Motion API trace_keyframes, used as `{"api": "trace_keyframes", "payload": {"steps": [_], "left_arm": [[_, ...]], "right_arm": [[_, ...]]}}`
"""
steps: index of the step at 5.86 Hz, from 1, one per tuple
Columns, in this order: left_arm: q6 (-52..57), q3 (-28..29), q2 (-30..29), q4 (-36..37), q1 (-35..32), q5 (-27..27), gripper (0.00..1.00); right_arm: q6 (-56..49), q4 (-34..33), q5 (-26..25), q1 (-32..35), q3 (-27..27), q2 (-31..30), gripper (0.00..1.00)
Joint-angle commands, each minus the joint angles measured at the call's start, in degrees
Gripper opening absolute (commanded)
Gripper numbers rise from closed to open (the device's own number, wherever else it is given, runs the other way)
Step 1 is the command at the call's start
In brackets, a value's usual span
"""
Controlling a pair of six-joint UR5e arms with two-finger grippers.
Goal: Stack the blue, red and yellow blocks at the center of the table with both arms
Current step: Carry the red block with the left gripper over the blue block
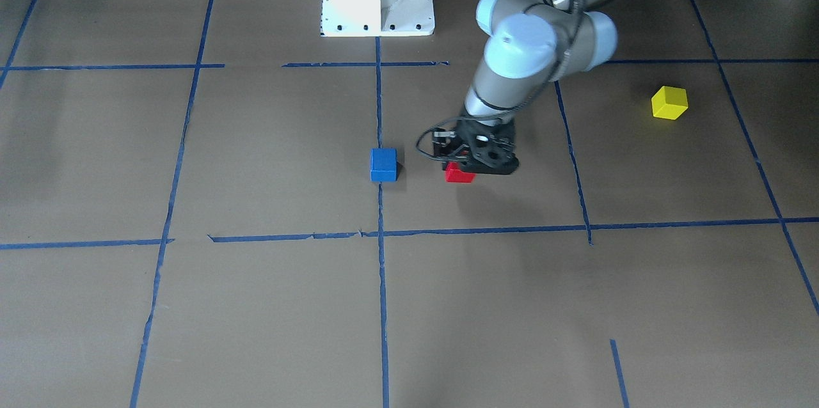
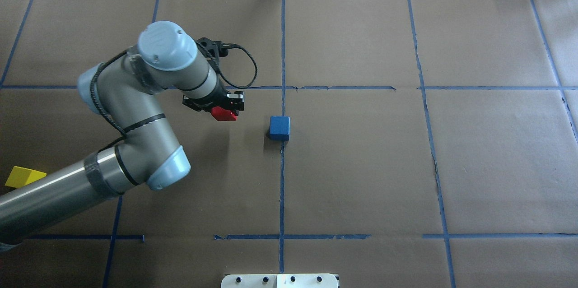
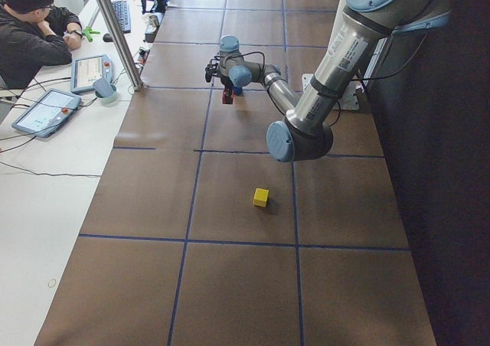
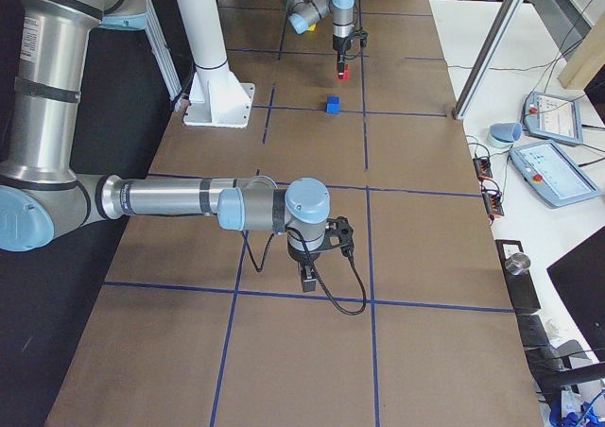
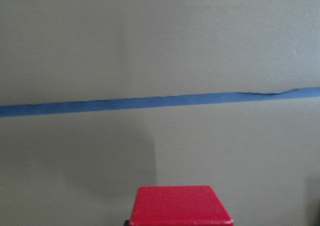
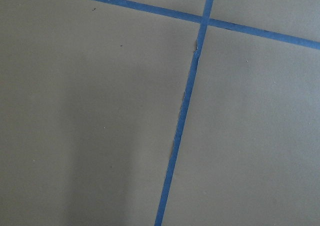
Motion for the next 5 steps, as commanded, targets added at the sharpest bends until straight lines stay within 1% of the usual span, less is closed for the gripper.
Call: {"api": "trace_keyframes", "payload": {"steps": [1,2,3,5], "left_arm": [[-4.4,0.9,-8.1,7.1,6.7,5.4,0.09],[-4.3,5.3,-11.6,7.1,7.3,6.5,0.1],[-3.8,7.8,-12.7,6.9,7.3,7.2,0.11],[-1.1,7.9,-12.6,6.9,6.5,7.5,0.11]], "right_arm": [[0.0,0.0,0.0,0.0,-0.4,0.0,1.0],[0.0,0.0,0.0,0.0,-0.4,0.0,1.0],[0.1,0.0,0.1,0.0,-0.4,0.0,1.0],[0.1,0.0,0.2,0.0,-0.4,0.0,1.0]]}}
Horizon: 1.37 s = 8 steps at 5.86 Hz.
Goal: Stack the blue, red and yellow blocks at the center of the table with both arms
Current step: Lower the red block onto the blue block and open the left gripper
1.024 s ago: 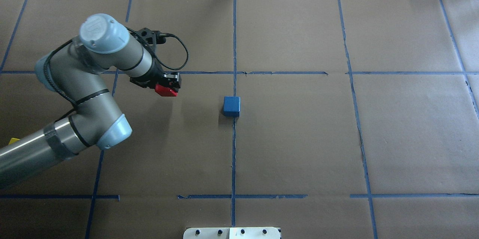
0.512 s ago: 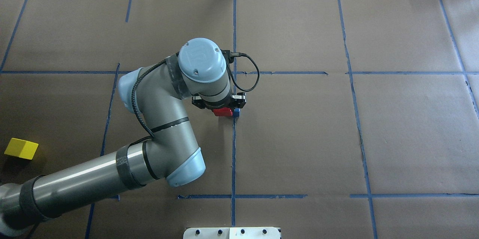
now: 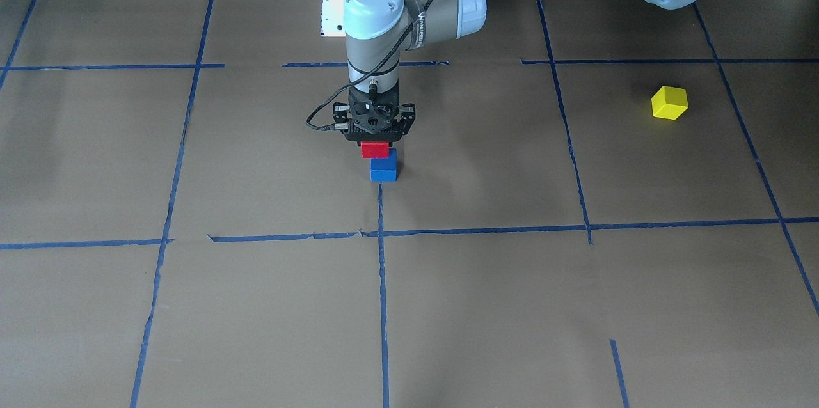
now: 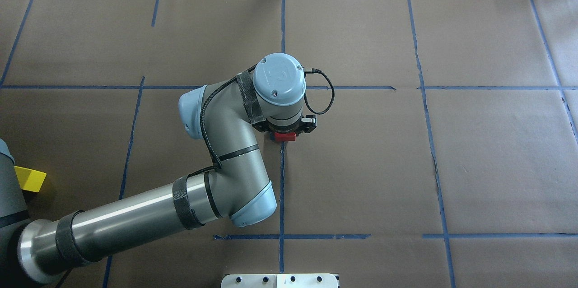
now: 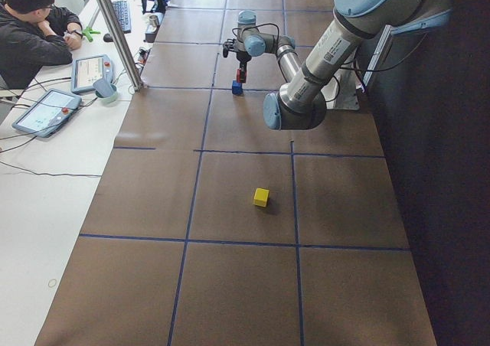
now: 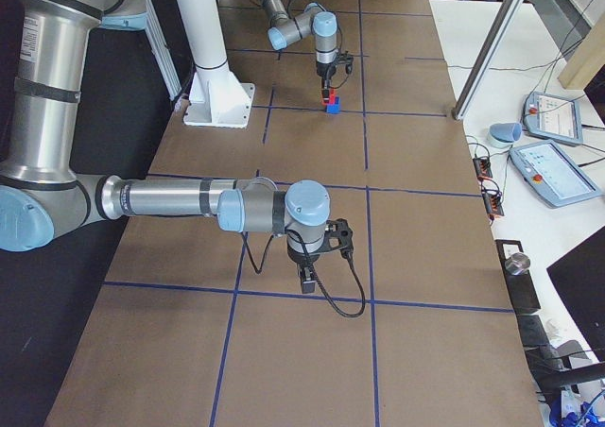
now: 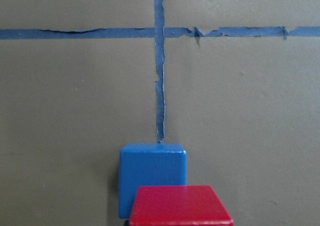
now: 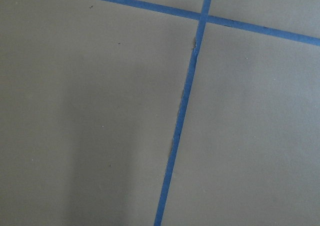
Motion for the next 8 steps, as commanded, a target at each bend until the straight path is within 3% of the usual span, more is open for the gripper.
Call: {"api": "trace_keyframes", "payload": {"steps": [1,3,4,7,8], "left_arm": [[1.4,0.4,0.2,0.1,-0.8,0.0,0.11],[1.4,0.5,0.2,0.2,-0.8,-0.1,0.11],[1.5,1.1,0.3,0.1,-0.7,-0.2,0.22],[1.8,1.3,0.3,-0.3,-0.6,-0.3,0.66],[1.9,1.3,0.3,-0.4,-0.7,-0.3,0.89]], "right_arm": [[0.1,0.0,0.0,0.0,0.0,0.1,1.0],[0.1,0.0,0.0,0.0,0.0,0.0,1.0],[0.1,0.0,0.0,0.0,0.0,0.1,1.0],[0.0,0.0,0.0,0.0,-0.1,0.0,1.0],[0.0,0.0,0.0,0.0,-0.1,0.0,1.0]]}}
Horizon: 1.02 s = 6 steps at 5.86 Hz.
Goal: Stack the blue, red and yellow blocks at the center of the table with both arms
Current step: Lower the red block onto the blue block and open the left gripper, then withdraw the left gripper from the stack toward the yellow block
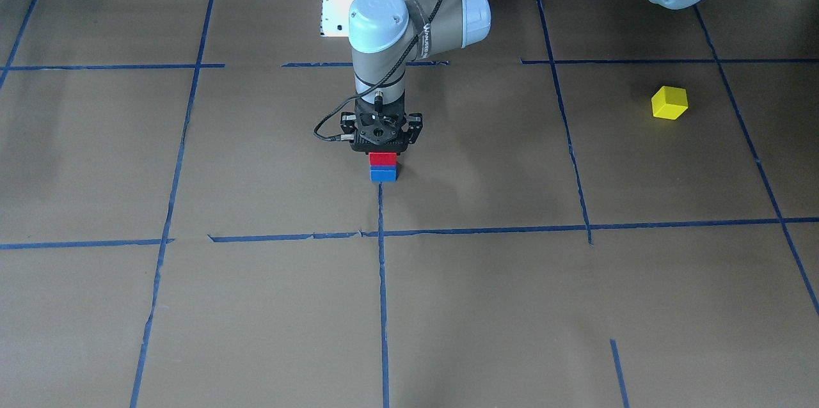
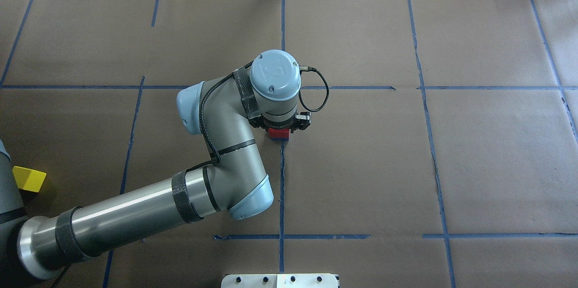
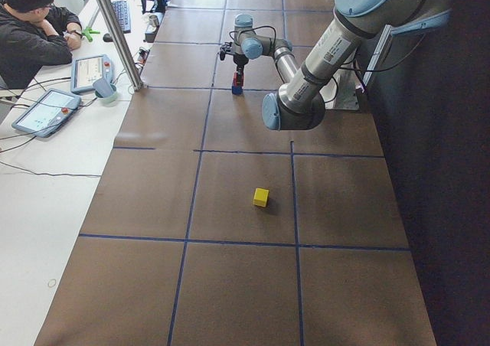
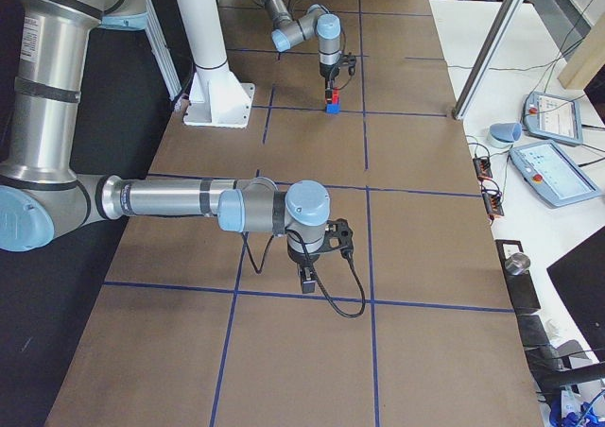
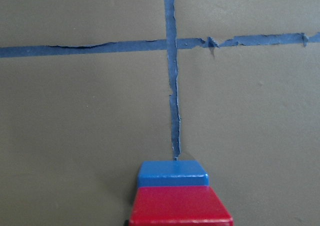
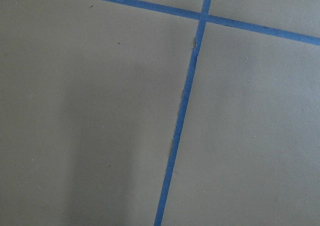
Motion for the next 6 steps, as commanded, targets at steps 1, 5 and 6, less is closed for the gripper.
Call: {"api": "trace_keyframes", "payload": {"steps": [1,5,6], "left_arm": [[0.1,-0.1,0.0,-0.2,-0.2,0.2,0.99],[21.6,-17.2,16.7,0.7,-17.5,-21.9,0.99],[31.3,-24.2,27.2,0.1,-20.9,-22.1,0.99]], "right_arm": [[0.1,0.0,0.0,0.0,0.1,0.1,1.0],[0.0,0.0,0.0,0.0,0.0,0.1,1.0],[0.0,0.0,0.0,0.0,0.0,0.1,1.0]]}}
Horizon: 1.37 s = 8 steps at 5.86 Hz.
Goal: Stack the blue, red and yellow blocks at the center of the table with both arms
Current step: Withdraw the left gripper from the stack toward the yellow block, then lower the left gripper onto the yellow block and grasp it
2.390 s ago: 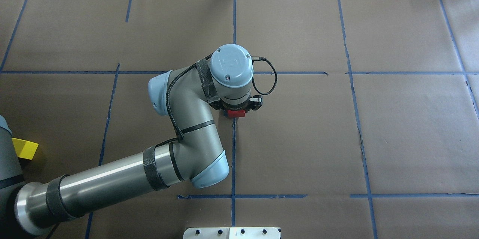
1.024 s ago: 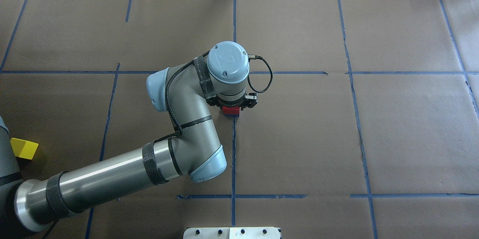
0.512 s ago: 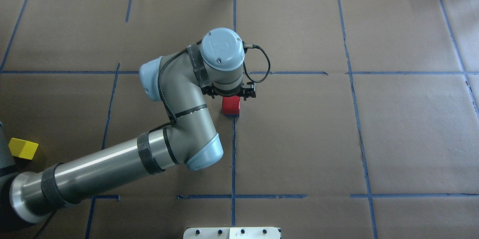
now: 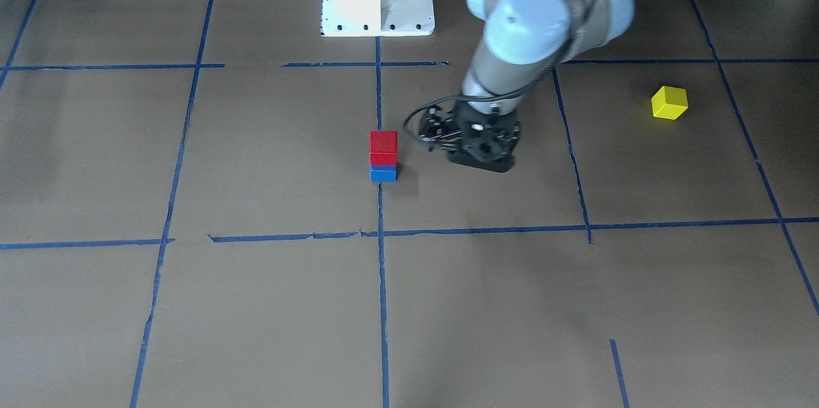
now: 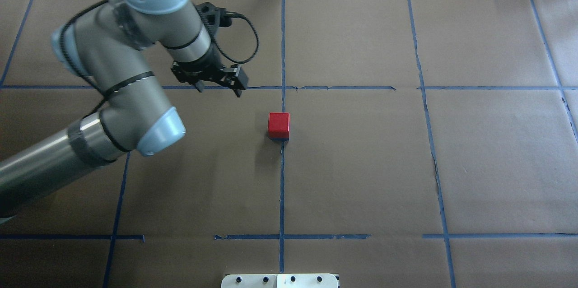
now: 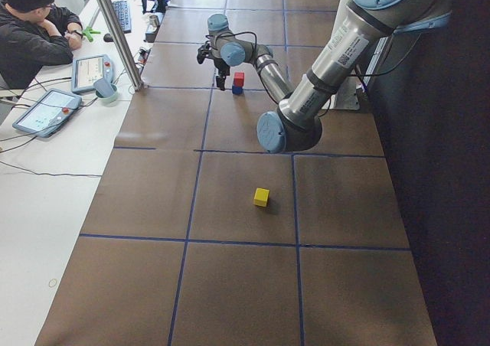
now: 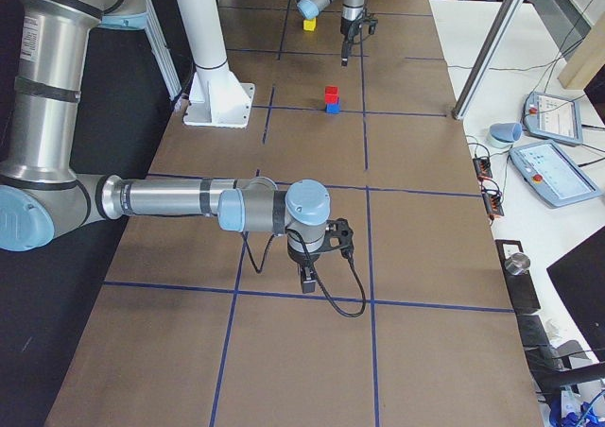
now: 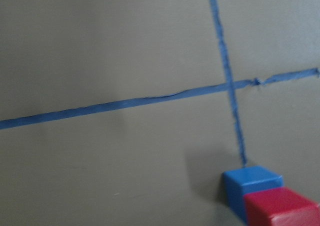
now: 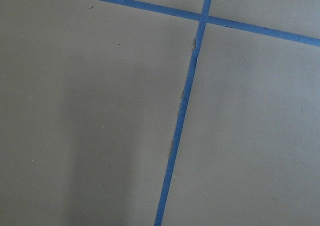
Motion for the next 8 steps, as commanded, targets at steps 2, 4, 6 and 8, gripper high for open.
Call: {"api": "trace_keyframes", "payload": {"steps": [2,4,6,8], "left_arm": [[24.5,-14.7,31.1,-2.6,-8.7,-1.9,1.0],[23.0,-13.5,50.1,-24.8,-10.6,-1.8,1.0],[11.4,-6.0,52.8,-40.7,-10.3,-1.4,1.0],[5.7,-4.3,52.8,-43.2,-10.1,-1.2,0.99]], "right_arm": [[0.1,0.0,0.0,0.0,0.1,0.0,1.0],[0.1,0.0,0.0,0.0,0.1,0.0,1.0],[0.0,0.0,0.0,0.0,0.0,0.0,1.0],[0.0,0.0,0.0,0.0,0.0,-0.1,1.0]]}}
